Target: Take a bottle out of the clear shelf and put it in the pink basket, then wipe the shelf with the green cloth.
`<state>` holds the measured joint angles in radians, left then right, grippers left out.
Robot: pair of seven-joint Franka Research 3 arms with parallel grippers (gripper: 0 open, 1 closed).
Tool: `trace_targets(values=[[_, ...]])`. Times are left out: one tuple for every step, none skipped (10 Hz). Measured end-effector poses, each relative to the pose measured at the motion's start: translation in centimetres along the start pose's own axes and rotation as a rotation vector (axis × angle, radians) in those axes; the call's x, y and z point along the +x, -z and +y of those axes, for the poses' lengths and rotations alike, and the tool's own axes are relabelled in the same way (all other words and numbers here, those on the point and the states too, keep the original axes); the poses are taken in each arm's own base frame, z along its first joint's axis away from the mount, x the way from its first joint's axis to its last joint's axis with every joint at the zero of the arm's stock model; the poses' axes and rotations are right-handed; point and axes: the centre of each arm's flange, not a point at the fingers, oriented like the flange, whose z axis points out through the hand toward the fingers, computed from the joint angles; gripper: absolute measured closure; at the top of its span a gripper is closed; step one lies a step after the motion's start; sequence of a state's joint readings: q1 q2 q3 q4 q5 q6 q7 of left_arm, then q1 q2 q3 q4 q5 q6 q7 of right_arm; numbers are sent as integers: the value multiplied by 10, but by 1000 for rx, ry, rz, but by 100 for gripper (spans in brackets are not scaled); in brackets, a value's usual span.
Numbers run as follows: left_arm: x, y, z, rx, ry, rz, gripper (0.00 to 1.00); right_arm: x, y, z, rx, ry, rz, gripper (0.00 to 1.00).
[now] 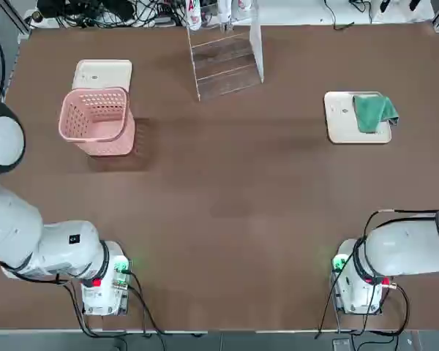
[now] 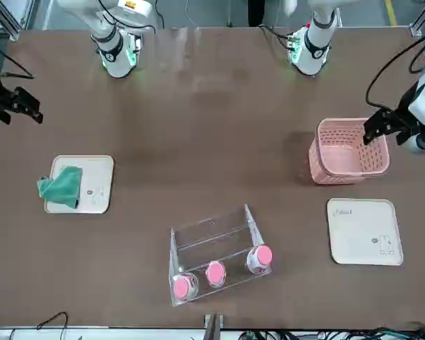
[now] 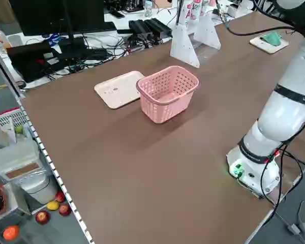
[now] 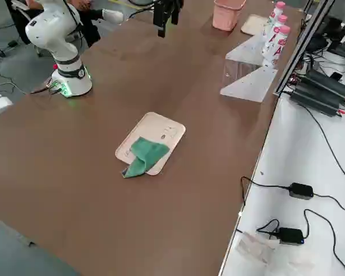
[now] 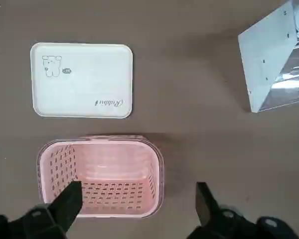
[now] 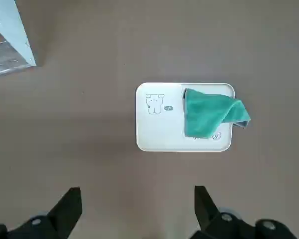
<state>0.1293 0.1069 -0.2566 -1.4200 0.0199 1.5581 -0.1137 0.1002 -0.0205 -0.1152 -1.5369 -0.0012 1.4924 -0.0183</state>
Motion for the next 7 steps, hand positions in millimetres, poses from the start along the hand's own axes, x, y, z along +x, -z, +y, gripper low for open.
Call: trace_targets(values=[[0,0,0,0,-1,0,0,1,0,0,0,0,5,0],[0,0,3,-1,-8,0,0,1,1,0,0,0,12,0],[-1,0,11,-3,-23,0,0,2,1,0,0,0,18,0],[-3,1,22,-5,-42,1,0,2,2,0,0,1,22,0],[-5,1,35,-9,-59,1,0,3,2,0,0,1,26,0],[-8,2,49,-13,-59,1,0,3,3,0,-1,1,29,0],[-11,2,64,-19,-27,0,0,3,3,0,-1,0,31,0]])
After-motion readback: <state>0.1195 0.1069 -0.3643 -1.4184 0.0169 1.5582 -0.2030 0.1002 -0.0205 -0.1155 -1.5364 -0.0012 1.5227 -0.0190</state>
